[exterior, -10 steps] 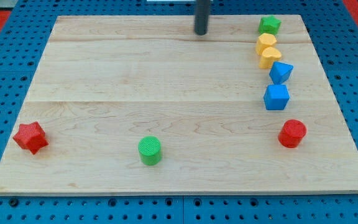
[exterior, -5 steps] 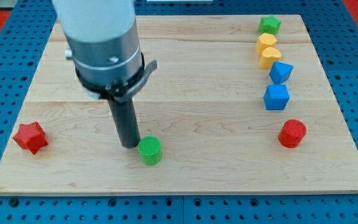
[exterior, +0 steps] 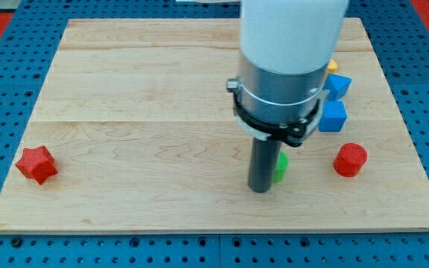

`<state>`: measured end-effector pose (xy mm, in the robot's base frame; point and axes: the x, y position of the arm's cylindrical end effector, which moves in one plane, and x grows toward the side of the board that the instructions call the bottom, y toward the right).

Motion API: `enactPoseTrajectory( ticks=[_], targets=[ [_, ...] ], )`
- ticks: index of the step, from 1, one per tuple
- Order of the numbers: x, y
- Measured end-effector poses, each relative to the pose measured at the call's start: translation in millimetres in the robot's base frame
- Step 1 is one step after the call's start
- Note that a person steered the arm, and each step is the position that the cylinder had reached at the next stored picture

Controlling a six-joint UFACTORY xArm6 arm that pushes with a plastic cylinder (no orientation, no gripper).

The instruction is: Push the green circle closer to red circle

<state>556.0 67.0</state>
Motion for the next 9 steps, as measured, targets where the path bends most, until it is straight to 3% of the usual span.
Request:
enactPoseTrajectory(
  ticks=[2,4,7,9],
  targets=[
    [-25,20],
    [-33,-4],
    [-51,28],
    [-51,19]
  ],
)
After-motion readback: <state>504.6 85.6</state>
